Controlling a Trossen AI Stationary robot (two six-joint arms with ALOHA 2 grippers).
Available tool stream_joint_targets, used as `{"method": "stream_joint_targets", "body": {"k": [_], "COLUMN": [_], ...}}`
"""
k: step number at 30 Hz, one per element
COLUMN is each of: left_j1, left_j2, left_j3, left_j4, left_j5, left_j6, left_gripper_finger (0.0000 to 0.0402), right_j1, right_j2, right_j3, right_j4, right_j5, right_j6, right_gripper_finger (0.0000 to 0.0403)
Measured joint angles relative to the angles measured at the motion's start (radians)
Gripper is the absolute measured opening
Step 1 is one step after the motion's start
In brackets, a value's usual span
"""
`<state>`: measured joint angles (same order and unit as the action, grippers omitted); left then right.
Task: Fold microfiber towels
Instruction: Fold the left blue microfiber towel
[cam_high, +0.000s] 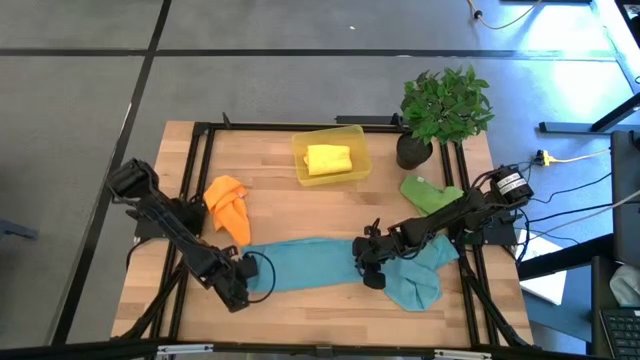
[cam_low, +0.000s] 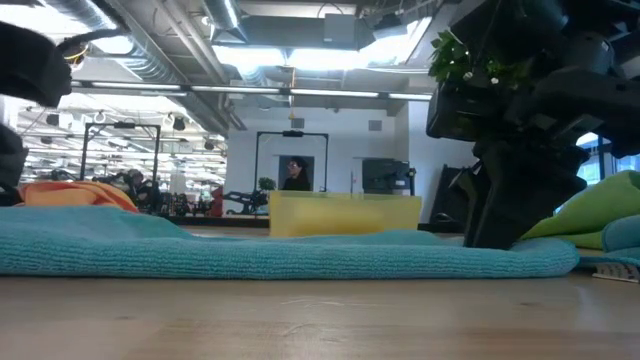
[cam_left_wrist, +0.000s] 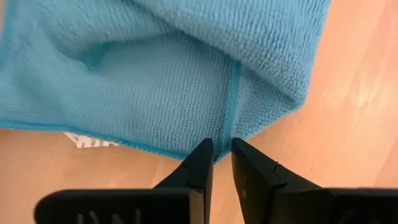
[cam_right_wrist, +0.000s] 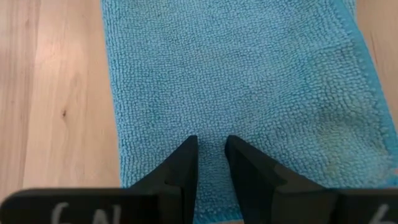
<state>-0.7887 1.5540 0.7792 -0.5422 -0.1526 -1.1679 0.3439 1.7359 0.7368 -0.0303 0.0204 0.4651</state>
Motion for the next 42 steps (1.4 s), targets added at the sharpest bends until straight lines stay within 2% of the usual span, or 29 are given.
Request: {"method": "stream_joint_targets", "body": {"k": [9, 11, 13, 16, 25, 33, 42], "left_j1": [0.000, 0.001, 0.016, 0.058, 0.214, 0.300, 0.345], "left_j2": [-0.136, -0.171, -0.178, -0.174, -0.174, -0.178, -0.300], "left_j3": [0.011, 0.011, 0.011, -0.004, -0.078, -0.141, -0.261], "left_j4": [-0.036, -0.089, -0.155, -0.216, -0.082, -0.008, 0.177], "left_j5": [-0.169, -0.228, -0.244, -0.213, -0.108, 0.041, 0.104], "left_j6": [0.053, 0.054, 0.053, 0.054, 0.290, 0.419, 0.463], "left_gripper_finger": [0.0049, 0.0051, 0.0056, 0.0073, 0.0141, 0.0146, 0.0143], "right_j1": [-0.002, -0.002, -0.002, -0.001, -0.001, -0.001, -0.001], "right_j2": [0.000, 0.000, 0.000, 0.000, 0.000, 0.000, 0.000], "right_j3": [0.000, 0.000, 0.000, 0.000, 0.000, -0.003, -0.003], "right_j4": [0.000, 0.000, 0.000, 0.000, 0.002, 0.011, 0.015], "right_j5": [-0.014, -0.015, -0.016, -0.016, -0.018, -0.019, -0.018], "right_j6": [-0.013, -0.024, -0.025, -0.027, -0.036, -0.045, -0.049], "right_gripper_finger": [0.0094, 0.0094, 0.0094, 0.0094, 0.0094, 0.0094, 0.0094]}}
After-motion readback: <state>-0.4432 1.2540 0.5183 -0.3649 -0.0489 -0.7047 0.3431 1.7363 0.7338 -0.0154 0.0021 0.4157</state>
